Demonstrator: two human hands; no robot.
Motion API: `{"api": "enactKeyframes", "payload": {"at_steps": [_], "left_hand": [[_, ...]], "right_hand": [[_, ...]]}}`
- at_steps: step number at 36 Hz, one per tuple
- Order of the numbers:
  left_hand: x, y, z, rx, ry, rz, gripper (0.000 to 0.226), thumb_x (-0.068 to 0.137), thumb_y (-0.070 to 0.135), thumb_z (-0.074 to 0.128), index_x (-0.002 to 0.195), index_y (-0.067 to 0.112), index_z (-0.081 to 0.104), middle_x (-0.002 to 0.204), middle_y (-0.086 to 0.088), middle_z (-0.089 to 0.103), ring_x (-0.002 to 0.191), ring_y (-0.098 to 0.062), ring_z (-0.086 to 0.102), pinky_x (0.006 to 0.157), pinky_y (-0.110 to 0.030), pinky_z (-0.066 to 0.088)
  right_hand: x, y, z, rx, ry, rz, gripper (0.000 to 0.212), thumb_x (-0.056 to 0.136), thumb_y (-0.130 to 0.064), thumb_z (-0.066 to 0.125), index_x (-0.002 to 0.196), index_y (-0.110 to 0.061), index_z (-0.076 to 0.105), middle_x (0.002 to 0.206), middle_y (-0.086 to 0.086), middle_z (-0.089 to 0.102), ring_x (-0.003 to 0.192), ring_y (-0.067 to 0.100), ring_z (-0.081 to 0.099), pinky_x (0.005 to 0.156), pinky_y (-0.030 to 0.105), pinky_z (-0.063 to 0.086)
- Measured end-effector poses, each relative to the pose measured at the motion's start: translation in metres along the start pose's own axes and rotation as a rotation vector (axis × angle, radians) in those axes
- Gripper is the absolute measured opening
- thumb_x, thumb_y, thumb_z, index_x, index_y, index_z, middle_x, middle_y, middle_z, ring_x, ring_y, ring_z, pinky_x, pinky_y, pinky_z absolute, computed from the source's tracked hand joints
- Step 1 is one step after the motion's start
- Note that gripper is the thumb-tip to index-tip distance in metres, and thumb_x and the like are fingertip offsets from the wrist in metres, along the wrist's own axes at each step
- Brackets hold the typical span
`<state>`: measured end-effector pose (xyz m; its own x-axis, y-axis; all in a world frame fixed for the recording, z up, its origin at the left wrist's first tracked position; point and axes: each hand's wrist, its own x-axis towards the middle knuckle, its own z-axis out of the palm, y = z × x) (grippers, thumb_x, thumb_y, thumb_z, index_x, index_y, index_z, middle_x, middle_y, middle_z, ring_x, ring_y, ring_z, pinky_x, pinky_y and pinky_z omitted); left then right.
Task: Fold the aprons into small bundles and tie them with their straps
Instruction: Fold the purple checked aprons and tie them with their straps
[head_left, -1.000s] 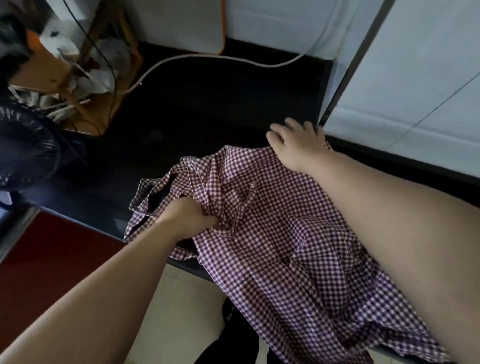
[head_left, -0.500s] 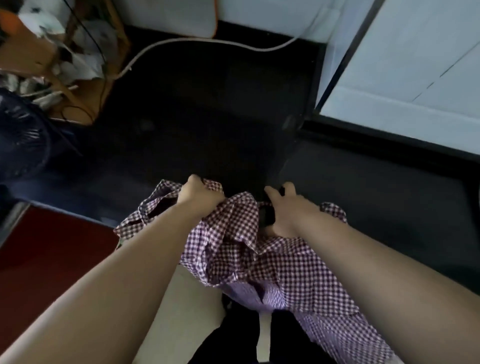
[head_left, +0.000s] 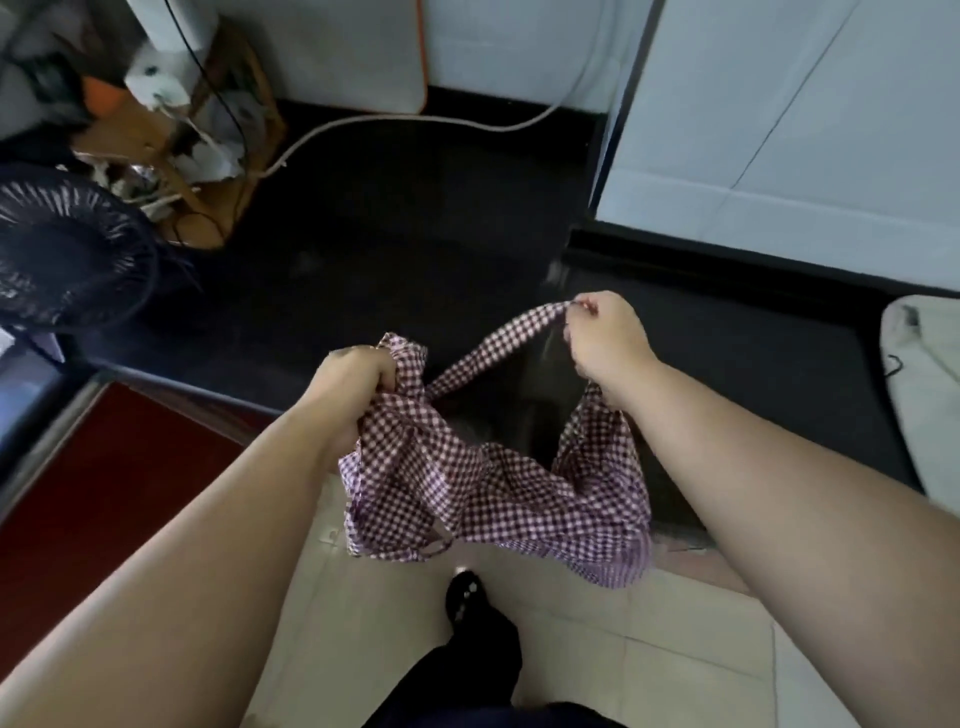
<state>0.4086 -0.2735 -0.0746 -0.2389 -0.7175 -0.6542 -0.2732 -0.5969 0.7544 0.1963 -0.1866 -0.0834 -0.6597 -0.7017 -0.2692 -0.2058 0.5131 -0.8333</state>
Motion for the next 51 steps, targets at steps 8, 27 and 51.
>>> {"api": "enactKeyframes", "payload": {"at_steps": [8,27,51], "left_hand": [[-0.065,-0.041,0.0,0.383,0.014,-0.029,0.028,0.074,0.017,0.08,0.086,-0.003,0.065,0.08,-0.021,0.073,0.072,-0.034,0.071,0.069,-0.045,0.059],[-0.197,-0.119,0.038,0.156,-0.126,0.237,0.014,0.09,0.012,0.063,0.101,0.007,0.068,0.089,-0.009,0.074,0.079,-0.024,0.071,0.069,-0.034,0.054],[-0.215,-0.141,-0.001,0.367,-0.127,0.327,0.033,0.089,0.004,0.062,0.117,0.02,0.064,0.122,-0.005,0.065,0.112,-0.022,0.062,0.097,-0.039,0.051]], "right_hand": [[-0.07,0.001,-0.049,0.397,0.076,0.097,0.021,0.098,-0.029,0.049,0.083,-0.015,0.054,0.064,0.004,0.049,0.055,0.014,0.049,0.057,0.031,0.054],[-0.213,0.082,-0.1,-0.243,-0.096,-0.14,0.047,0.088,-0.005,0.057,0.134,-0.012,0.051,0.137,0.005,0.051,0.116,0.021,0.053,0.087,0.021,0.042],[-0.261,0.024,-0.06,0.813,-0.564,0.263,0.03,0.102,-0.016,0.043,0.074,-0.008,0.052,0.067,0.006,0.061,0.062,0.016,0.062,0.066,0.03,0.053]]}}
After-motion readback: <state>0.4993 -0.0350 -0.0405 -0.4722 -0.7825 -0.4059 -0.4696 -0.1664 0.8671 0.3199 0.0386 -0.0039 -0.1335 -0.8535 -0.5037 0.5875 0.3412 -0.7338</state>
